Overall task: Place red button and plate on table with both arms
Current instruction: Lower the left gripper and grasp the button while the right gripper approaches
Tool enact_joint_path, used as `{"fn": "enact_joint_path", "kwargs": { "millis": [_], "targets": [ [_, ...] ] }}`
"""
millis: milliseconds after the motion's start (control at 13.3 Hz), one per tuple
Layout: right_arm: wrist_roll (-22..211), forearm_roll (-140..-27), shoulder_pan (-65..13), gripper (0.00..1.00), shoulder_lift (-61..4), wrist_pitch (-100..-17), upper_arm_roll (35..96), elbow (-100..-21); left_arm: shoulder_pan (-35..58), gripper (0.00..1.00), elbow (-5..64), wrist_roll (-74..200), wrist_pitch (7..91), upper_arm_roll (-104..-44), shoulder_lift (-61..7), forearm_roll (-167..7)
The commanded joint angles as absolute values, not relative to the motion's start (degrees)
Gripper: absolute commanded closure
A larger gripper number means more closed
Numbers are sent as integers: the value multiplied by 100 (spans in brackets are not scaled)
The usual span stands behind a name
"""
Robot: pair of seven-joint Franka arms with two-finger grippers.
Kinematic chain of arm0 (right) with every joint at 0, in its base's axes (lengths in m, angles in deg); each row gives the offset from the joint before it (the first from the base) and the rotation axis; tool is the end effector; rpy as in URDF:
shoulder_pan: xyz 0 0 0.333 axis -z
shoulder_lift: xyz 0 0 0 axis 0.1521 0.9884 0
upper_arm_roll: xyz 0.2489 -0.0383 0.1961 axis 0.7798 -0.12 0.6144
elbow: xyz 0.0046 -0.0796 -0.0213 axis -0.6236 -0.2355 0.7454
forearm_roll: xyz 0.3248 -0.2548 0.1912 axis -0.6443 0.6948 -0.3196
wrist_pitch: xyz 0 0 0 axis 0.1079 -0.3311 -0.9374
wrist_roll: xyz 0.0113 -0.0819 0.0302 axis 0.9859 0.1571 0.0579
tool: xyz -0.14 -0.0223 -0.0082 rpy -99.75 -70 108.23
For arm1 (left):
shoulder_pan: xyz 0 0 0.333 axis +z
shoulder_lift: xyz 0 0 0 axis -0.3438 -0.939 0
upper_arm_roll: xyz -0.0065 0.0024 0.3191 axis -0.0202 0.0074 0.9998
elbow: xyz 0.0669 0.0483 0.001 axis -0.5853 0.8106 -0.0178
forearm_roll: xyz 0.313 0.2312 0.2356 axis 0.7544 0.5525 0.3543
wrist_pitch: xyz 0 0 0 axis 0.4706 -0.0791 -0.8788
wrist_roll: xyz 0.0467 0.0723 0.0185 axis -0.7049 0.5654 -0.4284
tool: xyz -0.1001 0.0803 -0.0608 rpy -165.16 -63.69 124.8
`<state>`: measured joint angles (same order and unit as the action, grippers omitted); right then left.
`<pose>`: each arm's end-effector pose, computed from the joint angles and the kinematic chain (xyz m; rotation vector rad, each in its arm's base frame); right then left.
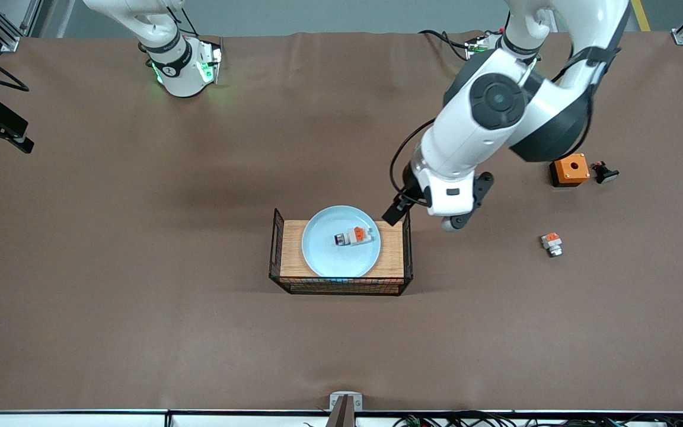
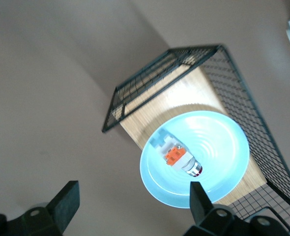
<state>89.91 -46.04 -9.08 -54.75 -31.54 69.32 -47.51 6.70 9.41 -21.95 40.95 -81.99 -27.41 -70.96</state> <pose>0.6029 -0.0145 0.6556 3.1300 -0.0264 0.1406 0.6196 -0.4426 0.4359 2.6270 1.3596 -0.1899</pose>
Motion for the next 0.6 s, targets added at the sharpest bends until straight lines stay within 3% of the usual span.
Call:
{"fn": "enact_joint_path", "kwargs": {
  "millis": [0,300,526],
  "targets": [
    [9067,-4591,-866,0,-5402,-3053,6991,-4636,439,4,714,-3398,4462,-8161,-3102,-7084],
    [8410,-4547,-1103,0,-5367,-3045,6991,-4663,44,7,723,-5332,4798,-8039,-3559,-7057],
    [7928,-4494,-1716,0,-5367,-2624,6991,-4645,-291,6,714,-6669,4815,-7617,-3682,-6960]
  ]
}}
